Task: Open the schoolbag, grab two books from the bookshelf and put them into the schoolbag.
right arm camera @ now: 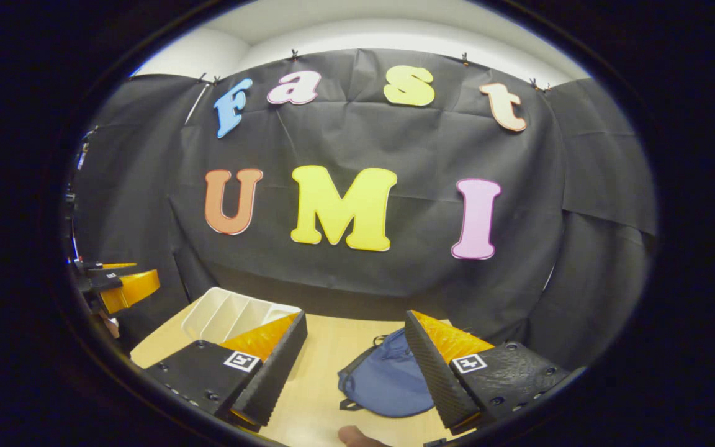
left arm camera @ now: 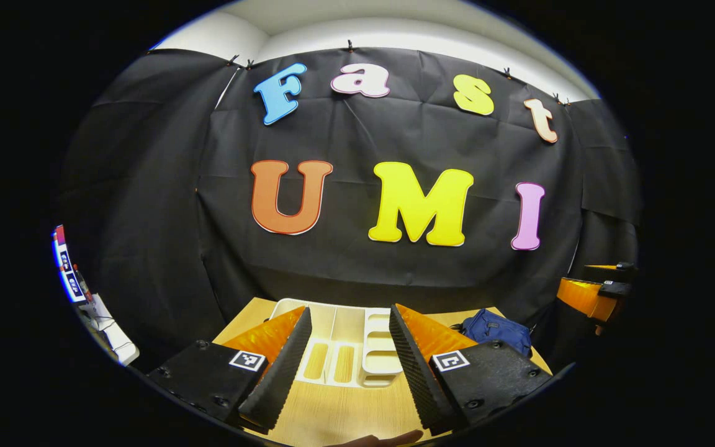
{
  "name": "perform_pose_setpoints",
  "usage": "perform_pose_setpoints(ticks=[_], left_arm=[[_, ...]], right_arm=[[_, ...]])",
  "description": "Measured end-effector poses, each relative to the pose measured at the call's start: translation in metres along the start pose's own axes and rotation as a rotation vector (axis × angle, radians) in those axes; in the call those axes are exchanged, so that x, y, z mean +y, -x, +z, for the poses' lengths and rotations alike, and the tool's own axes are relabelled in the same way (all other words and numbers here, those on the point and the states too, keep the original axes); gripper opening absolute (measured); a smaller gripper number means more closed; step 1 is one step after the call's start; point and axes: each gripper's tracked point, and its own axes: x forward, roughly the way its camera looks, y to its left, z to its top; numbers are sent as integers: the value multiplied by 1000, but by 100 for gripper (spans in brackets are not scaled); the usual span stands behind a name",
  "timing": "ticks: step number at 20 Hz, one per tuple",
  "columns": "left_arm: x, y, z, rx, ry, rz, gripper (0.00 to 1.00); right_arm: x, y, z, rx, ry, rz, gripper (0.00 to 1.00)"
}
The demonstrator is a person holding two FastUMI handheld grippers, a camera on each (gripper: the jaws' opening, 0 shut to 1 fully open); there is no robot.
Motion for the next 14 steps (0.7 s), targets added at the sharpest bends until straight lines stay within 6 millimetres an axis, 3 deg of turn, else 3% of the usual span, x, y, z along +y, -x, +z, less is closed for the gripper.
perform_pose_setpoints(ticks=[9,10,11,14], left_arm=[[-10,15,3,-53,-70,-33,83],[-12,16,1,-48,-67,-35,86],[-12,14,-1,-45,-63,-39,100],[-9,18,-1,-42,-68,-34,100]], right_arm=[[11,2,-7,31,23,10,96],[12,2,-6,30,24,12,99],[12,2,-6,30,23,13,94],[15,5,-8,38,23,16,99]])
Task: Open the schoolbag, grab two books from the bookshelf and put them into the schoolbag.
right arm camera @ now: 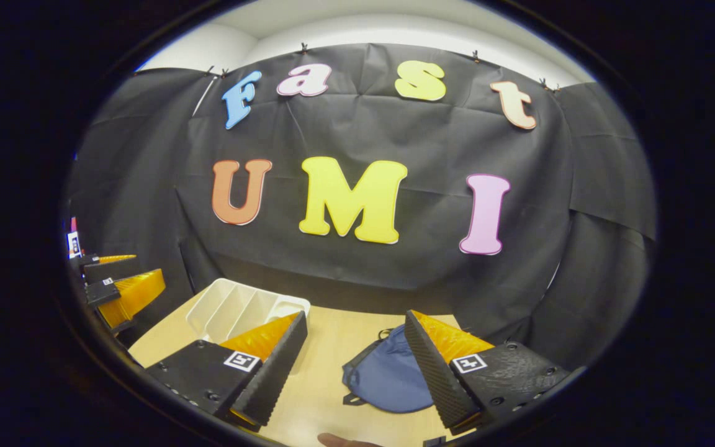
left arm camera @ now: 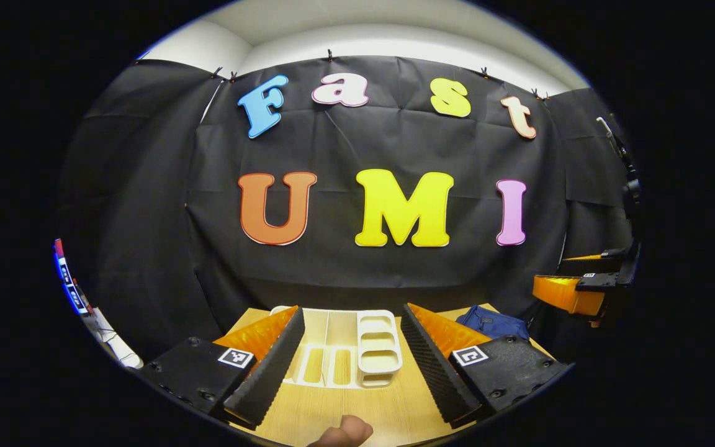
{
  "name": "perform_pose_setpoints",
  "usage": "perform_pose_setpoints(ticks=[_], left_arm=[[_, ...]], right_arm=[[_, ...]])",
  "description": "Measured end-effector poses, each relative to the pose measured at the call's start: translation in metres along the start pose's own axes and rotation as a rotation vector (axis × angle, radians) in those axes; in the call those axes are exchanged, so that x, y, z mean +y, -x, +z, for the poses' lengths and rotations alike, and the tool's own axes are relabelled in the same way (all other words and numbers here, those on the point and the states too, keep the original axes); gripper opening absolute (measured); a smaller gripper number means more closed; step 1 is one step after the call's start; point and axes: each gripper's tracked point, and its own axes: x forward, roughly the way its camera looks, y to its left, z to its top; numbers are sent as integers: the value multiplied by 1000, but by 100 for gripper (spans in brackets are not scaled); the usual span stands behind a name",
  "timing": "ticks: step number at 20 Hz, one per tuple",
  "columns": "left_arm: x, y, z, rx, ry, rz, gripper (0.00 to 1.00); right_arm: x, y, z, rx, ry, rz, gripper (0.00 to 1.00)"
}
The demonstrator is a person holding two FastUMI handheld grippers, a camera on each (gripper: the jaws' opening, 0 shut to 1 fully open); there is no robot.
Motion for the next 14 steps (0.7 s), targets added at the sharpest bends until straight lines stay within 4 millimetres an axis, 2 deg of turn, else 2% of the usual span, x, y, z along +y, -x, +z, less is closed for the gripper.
perform_pose_setpoints(ticks=[1,2,12,14], left_arm=[[2,1,2,-3,-5,3,94],[3,2,3,-6,-9,2,100],[9,11,-1,-17,-38,20,100],[11,11,-2,-15,-42,21,100]], right_arm=[[1,1,0,1,2,1,99],[2,1,0,1,6,1,99],[12,7,-4,4,32,7,99],[12,4,-4,4,35,-1,94]])
